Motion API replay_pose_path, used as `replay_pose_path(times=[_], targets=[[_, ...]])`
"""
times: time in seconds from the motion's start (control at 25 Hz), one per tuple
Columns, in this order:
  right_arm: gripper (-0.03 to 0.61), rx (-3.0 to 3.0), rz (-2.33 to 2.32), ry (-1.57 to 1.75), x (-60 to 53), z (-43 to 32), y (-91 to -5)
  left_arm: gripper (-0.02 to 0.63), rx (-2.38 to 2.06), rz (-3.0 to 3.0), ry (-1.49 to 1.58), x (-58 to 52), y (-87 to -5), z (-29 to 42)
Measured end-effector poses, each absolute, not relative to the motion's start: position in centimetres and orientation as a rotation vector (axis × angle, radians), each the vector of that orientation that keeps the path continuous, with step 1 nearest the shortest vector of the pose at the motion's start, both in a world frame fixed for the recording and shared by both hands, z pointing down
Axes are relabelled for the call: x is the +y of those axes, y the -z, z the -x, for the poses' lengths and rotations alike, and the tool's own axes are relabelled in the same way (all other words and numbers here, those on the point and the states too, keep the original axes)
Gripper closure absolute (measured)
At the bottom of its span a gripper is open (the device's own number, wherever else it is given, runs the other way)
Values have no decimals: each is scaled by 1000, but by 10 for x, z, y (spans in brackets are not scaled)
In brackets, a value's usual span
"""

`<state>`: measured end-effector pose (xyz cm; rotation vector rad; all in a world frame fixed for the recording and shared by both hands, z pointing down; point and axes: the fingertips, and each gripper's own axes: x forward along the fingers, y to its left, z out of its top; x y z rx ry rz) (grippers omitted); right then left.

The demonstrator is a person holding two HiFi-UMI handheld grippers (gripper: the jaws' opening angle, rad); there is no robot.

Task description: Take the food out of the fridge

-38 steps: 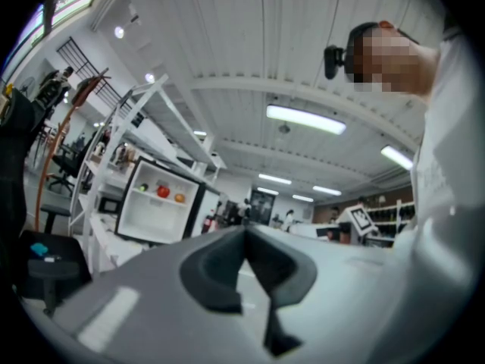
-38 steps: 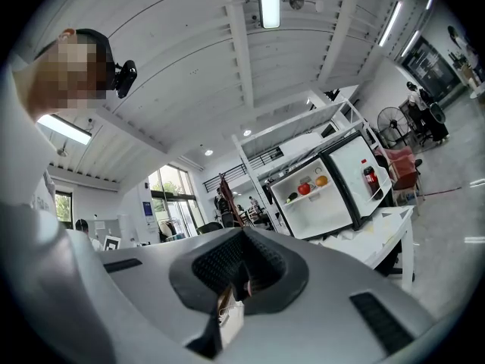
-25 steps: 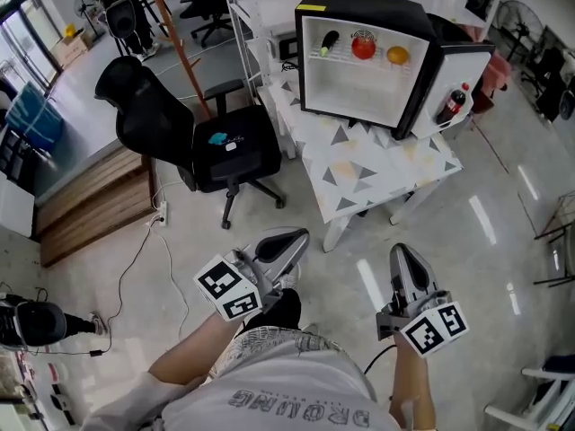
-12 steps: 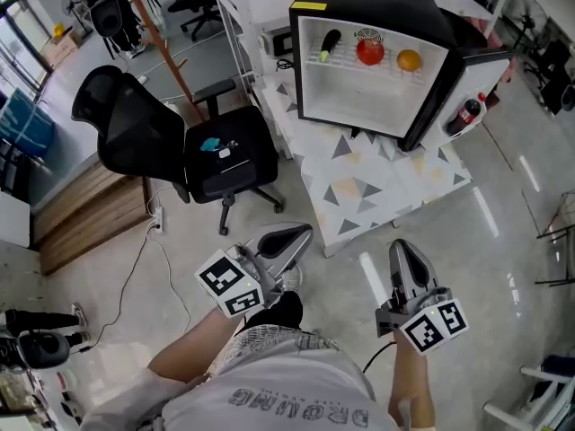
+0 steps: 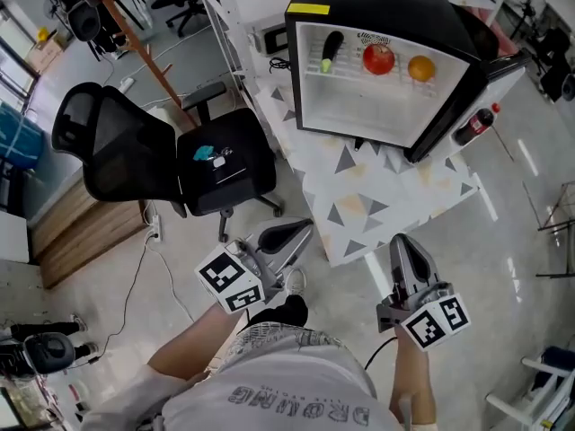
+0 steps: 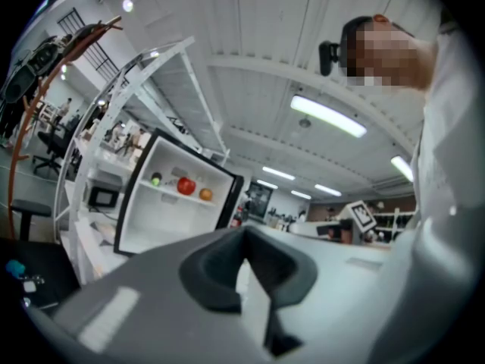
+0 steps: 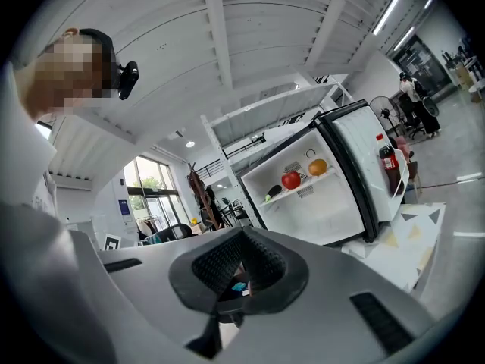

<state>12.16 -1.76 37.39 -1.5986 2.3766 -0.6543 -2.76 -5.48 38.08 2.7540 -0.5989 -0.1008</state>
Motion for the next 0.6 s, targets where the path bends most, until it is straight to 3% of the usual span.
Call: replay_pose_path(times=[0.6], targets=[[586, 2381, 1669, 628, -104, -93, -374, 607, -528, -2771, 95, -139, -382, 51]])
